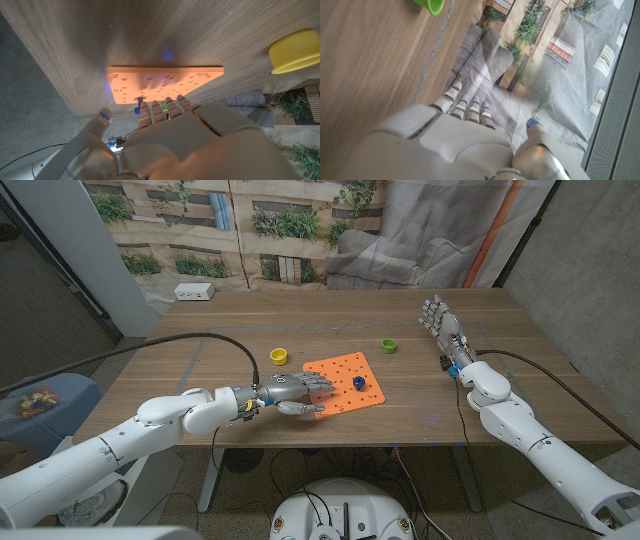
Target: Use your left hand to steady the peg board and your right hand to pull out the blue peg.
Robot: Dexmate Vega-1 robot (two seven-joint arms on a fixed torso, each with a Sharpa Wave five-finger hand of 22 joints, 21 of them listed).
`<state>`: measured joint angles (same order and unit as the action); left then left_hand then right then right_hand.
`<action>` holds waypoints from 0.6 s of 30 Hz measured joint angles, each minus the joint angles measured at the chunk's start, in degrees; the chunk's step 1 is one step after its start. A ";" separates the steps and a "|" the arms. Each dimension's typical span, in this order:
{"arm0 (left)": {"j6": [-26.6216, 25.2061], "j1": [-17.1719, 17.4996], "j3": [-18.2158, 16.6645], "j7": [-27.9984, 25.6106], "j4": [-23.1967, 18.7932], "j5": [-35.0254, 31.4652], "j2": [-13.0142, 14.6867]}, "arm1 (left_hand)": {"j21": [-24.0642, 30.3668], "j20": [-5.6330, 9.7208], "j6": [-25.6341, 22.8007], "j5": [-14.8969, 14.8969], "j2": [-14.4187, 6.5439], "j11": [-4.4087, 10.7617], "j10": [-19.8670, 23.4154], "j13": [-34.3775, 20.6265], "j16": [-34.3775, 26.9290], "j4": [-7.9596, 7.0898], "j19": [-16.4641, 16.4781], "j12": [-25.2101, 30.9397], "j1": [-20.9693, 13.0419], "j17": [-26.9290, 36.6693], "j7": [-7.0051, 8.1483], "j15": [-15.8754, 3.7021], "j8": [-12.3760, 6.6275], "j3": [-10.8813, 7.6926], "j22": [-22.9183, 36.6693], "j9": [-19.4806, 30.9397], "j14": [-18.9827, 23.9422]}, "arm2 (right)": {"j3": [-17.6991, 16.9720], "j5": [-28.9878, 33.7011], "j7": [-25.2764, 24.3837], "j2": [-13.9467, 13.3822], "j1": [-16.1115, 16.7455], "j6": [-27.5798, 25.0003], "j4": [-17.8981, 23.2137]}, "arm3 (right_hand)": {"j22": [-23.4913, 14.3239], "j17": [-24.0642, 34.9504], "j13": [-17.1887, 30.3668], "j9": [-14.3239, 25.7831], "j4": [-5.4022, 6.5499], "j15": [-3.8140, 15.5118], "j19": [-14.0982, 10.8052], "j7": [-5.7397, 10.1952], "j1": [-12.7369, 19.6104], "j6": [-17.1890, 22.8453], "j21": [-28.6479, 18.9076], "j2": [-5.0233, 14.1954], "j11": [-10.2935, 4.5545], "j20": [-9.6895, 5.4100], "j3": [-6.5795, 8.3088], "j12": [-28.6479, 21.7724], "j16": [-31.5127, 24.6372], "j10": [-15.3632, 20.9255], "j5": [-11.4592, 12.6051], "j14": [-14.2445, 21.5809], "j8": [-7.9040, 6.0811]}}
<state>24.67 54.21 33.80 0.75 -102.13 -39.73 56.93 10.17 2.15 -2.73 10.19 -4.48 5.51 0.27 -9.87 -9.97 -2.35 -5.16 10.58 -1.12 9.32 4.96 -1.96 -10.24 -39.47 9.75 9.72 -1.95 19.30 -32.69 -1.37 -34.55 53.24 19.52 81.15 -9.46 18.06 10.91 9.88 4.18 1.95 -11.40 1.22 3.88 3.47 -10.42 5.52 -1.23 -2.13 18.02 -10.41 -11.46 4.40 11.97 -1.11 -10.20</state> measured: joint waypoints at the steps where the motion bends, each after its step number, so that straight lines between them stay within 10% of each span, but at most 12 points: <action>1: 0.28 -0.33 0.30 0.14 0.38 -0.07 -0.21 | 0.00 0.00 0.07 0.00 0.00 0.00 0.00 0.00 0.00 0.00 0.00 0.00 0.00 0.00 -0.07 0.00 0.00 0.00 0.00 0.00 0.00 | -0.02 -0.03 -0.03 -0.04 0.09 -0.05 0.13 | 0.00 0.00 0.00 0.00 0.00 0.00 0.00 0.00 0.00 0.00 0.00 0.00 0.00 0.00 0.00 0.00 0.00 0.00 0.00 0.00 0.00; 18: 2.38 -3.35 2.72 2.09 3.81 -0.45 -1.80 | 0.25 -0.31 0.07 0.00 0.00 -0.31 0.31 0.00 0.01 0.23 -0.30 0.00 0.00 0.01 -0.06 0.00 0.00 -0.23 -0.01 0.00 0.00 | -0.11 -0.62 0.89 -0.31 0.63 -0.28 0.92 | 0.00 0.01 0.01 0.00 0.00 -0.32 0.00 0.00 -1.29 0.00 0.00 0.07 0.21 0.00 0.00 0.00 -0.16 -0.21 0.00 -0.31 0.00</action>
<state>27.05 50.86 36.53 2.85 -98.31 -40.18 55.13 10.43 1.83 -2.66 10.19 -4.48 5.21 0.59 -9.87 -9.96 -2.13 -5.46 10.59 -1.12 9.33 4.89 -1.96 -10.24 -39.71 9.74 9.72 -1.95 19.19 -33.31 -0.48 -34.85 53.87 19.24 82.07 -9.46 18.07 10.91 9.88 4.18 1.63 -11.39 1.22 2.59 3.47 -10.42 5.58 -1.02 -2.13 18.02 -10.41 -11.62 4.19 11.97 -1.42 -10.20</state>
